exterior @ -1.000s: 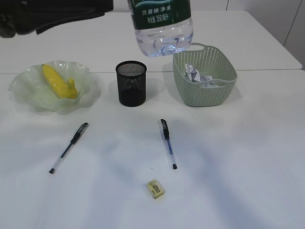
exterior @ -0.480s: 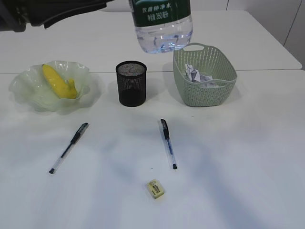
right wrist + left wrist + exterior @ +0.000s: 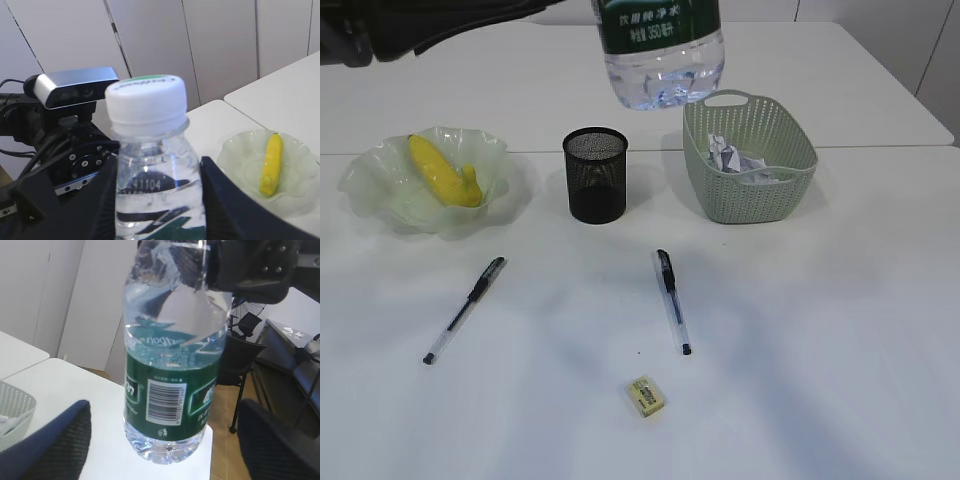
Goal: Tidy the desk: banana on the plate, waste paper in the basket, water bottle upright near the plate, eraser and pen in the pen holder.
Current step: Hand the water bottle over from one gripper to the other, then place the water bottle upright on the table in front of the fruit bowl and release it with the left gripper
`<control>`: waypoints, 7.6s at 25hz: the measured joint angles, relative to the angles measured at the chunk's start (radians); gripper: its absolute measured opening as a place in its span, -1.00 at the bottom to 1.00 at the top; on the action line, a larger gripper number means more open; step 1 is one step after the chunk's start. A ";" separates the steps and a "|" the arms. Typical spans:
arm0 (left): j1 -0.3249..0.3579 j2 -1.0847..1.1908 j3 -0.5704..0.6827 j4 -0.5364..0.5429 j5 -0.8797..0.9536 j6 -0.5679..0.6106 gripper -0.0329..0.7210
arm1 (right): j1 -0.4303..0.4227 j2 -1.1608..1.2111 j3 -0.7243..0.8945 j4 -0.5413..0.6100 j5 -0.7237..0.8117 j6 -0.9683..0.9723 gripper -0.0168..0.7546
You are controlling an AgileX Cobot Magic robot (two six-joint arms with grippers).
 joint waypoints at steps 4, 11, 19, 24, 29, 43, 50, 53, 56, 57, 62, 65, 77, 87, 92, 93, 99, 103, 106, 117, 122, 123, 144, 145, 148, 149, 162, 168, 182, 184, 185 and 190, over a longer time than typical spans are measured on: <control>0.000 0.000 0.000 0.000 0.017 0.009 0.91 | 0.000 0.000 0.000 0.002 0.000 0.000 -0.18; 0.000 0.014 0.000 0.000 0.041 0.022 0.91 | 0.000 0.000 0.000 0.019 0.000 -0.004 -0.18; -0.056 0.086 -0.077 0.000 0.043 0.034 0.91 | 0.000 0.024 0.000 0.051 0.015 -0.015 -0.18; -0.059 0.125 -0.115 0.000 0.042 0.038 0.91 | 0.000 0.025 0.000 0.052 0.017 -0.020 -0.18; -0.094 0.175 -0.148 0.000 0.042 0.038 0.89 | 0.000 0.025 0.000 0.052 0.018 -0.024 -0.18; -0.119 0.225 -0.199 0.000 0.042 0.045 0.66 | 0.000 0.026 0.000 0.052 0.020 -0.034 -0.19; -0.119 0.225 -0.199 0.000 0.044 0.049 0.22 | 0.000 0.028 0.000 0.052 0.019 -0.039 -0.19; -0.119 0.225 -0.199 0.000 0.044 0.049 0.15 | 0.000 0.028 0.000 0.052 0.017 -0.042 -0.19; -0.119 0.225 -0.199 0.000 0.044 0.049 0.13 | 0.000 0.028 0.000 0.052 0.017 -0.049 -0.19; -0.119 0.225 -0.199 0.000 0.044 0.049 0.13 | 0.000 0.028 0.000 0.052 0.017 -0.049 -0.19; -0.119 0.225 -0.199 0.000 0.044 0.049 0.13 | 0.000 0.028 0.000 0.052 0.017 -0.049 -0.19; -0.119 0.225 -0.199 0.000 0.044 0.050 0.13 | 0.000 0.028 0.000 0.052 0.017 -0.050 -0.18; -0.119 0.231 -0.199 0.032 0.017 0.057 0.04 | 0.000 0.028 -0.004 0.083 -0.001 -0.050 0.51; -0.119 0.231 -0.199 0.035 -0.005 0.081 0.04 | 0.000 -0.006 -0.006 -0.046 -0.016 -0.048 0.54; -0.112 0.232 -0.199 0.035 -0.005 0.086 0.04 | 0.000 -0.037 -0.006 -0.154 -0.016 0.004 0.54; -0.103 0.232 -0.199 0.037 -0.005 0.086 0.04 | 0.000 -0.041 -0.006 -0.184 -0.013 0.022 0.54; -0.007 0.219 -0.199 0.102 0.001 0.089 0.04 | 0.000 -0.048 -0.006 -0.307 -0.006 0.115 0.54; 0.087 0.207 -0.199 0.132 0.067 0.089 0.04 | 0.000 -0.053 -0.006 -0.320 -0.004 0.122 0.54; 0.163 0.205 -0.199 0.156 0.125 0.089 0.04 | 0.000 -0.056 -0.006 -0.324 -0.004 0.123 0.54; 0.435 0.201 -0.199 0.257 0.178 0.089 0.04 | 0.000 -0.056 -0.006 -0.340 -0.002 0.126 0.54; 0.472 0.199 -0.147 0.240 0.180 0.162 0.04 | 0.000 -0.056 -0.006 -0.341 -0.002 0.126 0.54; 0.472 0.199 -0.120 0.223 0.180 0.196 0.04 | 0.000 -0.056 -0.006 -0.341 -0.002 0.126 0.54; 0.529 0.302 0.105 0.037 0.136 0.594 0.04 | 0.000 -0.056 -0.006 -0.344 0.011 0.126 0.54; 0.546 0.315 0.105 0.037 0.136 0.599 0.04 | 0.000 -0.056 -0.006 -0.344 0.013 0.126 0.54; 0.593 0.349 0.105 0.034 0.134 0.630 0.04 | 0.000 -0.056 -0.006 -0.344 0.015 0.126 0.54; 0.605 0.353 0.105 0.033 0.131 0.646 0.04 | 0.000 -0.056 -0.006 -0.344 0.016 0.126 0.54; 0.617 0.500 0.105 0.019 0.126 0.774 0.04 | 0.000 -0.043 -0.006 -0.344 0.021 0.127 0.54; 0.606 0.557 0.105 0.008 0.123 0.805 0.04 | 0.000 -0.037 -0.006 -0.344 0.021 0.127 0.54; 0.565 0.649 0.100 -0.002 0.117 0.853 0.04 | 0.000 -0.037 -0.006 -0.344 0.023 0.127 0.54; 0.565 0.649 0.100 -0.002 0.117 0.853 0.04 | 0.000 -0.037 -0.006 -0.344 0.023 0.127 0.54; 0.565 0.649 0.100 -0.002 0.115 0.853 0.04 | 0.000 -0.037 -0.006 -0.344 0.023 0.127 0.54; 0.565 0.649 0.100 -0.002 0.111 0.874 0.04 | 0.000 -0.037 -0.006 -0.344 0.023 0.127 0.54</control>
